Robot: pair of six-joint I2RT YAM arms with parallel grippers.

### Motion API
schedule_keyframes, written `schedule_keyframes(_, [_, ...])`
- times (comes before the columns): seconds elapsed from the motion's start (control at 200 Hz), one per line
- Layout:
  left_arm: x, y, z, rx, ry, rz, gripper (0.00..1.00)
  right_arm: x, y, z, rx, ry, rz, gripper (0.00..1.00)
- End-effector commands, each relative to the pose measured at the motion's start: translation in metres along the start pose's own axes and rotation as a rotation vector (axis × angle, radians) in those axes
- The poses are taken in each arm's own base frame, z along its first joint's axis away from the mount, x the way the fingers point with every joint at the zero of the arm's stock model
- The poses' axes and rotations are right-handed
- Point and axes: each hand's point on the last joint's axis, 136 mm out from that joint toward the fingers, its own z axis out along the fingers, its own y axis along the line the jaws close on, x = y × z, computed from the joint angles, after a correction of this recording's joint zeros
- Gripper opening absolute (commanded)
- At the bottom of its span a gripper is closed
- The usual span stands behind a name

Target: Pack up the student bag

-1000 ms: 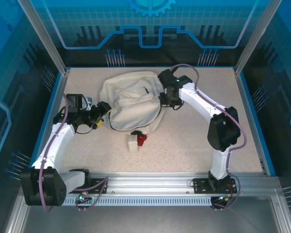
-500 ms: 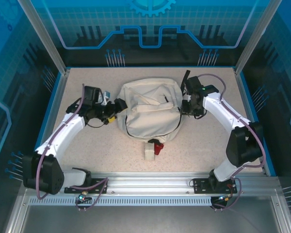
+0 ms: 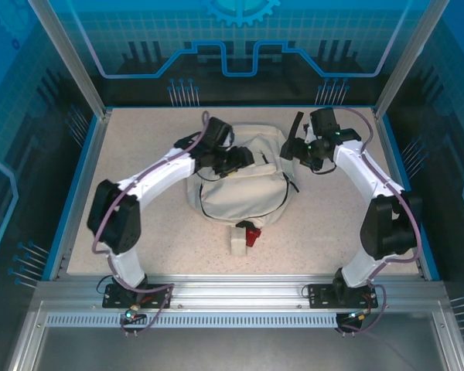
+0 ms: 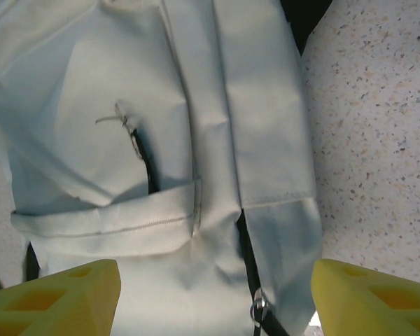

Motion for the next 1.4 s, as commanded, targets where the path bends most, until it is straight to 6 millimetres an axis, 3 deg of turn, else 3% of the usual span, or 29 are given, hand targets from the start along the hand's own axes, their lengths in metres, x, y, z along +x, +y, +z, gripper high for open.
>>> schedule_keyframes(0.0, [-0.010, -0.002, 0.018, -0.118, -0.070, -0.008, 0.59, -0.007, -0.001, 0.009, -0.059, 0.005, 0.051, 0.72])
schedule_keyframes(0.185, [-0.013, -0.020, 0.056, -0.192, -0.088, 0.055, 0.52, -0.010, -0.018, 0.028, -0.083, 0.036, 0.098, 0.70])
schedule_keyframes(0.405, [-0.028, -0.027, 0.085, -0.233, -0.168, 0.166, 0.48, -0.002, -0.038, 0.055, -0.088, 0.113, 0.121, 0.69])
schedule_keyframes(0.535, [-0.032, -0.024, 0.093, -0.256, -0.170, 0.195, 0.47, 0.013, -0.035, 0.075, -0.158, 0.205, 0.137, 0.65])
schedule_keyframes(0.69, [-0.029, -0.022, 0.096, -0.262, -0.154, 0.201, 0.47, 0.028, -0.029, 0.086, -0.171, 0.260, 0.118, 0.57])
schedule_keyframes(0.805, [-0.029, -0.023, 0.095, -0.260, -0.149, 0.210, 0.46, 0.042, -0.025, 0.091, -0.187, 0.303, 0.109, 0.46])
schedule_keyframes(1.02, [-0.029, -0.021, 0.090, -0.267, -0.139, 0.220, 0.46, 0.075, -0.009, 0.087, -0.279, 0.351, 0.097, 0.26])
schedule_keyframes(1.226, [-0.022, -0.016, 0.086, -0.285, -0.095, 0.256, 0.45, 0.102, 0.006, 0.070, -0.312, 0.346, 0.080, 0.25])
schedule_keyframes(1.396, [-0.017, -0.008, 0.078, -0.337, -0.064, 0.317, 0.42, 0.097, -0.005, 0.054, -0.232, 0.278, 0.073, 0.28])
